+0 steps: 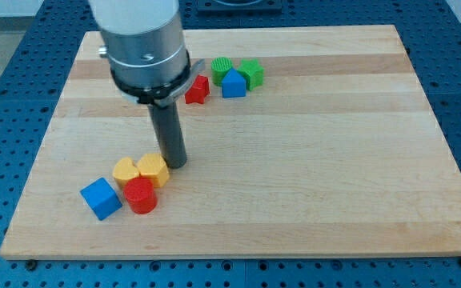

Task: Push the green star to the right of the red circle

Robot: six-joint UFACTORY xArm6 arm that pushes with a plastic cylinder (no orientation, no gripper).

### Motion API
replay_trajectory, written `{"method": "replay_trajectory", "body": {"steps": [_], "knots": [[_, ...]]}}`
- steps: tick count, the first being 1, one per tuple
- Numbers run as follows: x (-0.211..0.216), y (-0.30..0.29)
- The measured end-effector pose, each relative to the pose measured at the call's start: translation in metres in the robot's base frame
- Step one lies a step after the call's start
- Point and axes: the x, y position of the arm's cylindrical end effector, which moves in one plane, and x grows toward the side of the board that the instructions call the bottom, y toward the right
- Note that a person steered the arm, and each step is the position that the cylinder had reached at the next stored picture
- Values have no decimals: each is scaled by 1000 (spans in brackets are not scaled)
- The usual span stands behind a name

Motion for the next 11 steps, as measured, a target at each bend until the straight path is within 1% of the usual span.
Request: {"method": "replay_trajectory", "body": {"steps": [1,2,3,5,6,8,9,10,11], "knots": [[5,-8],[-12,2],[-37,46],[-72,156],[-101,178],[-185,179],[-212,163],[-204,123],[-180,112]]}}
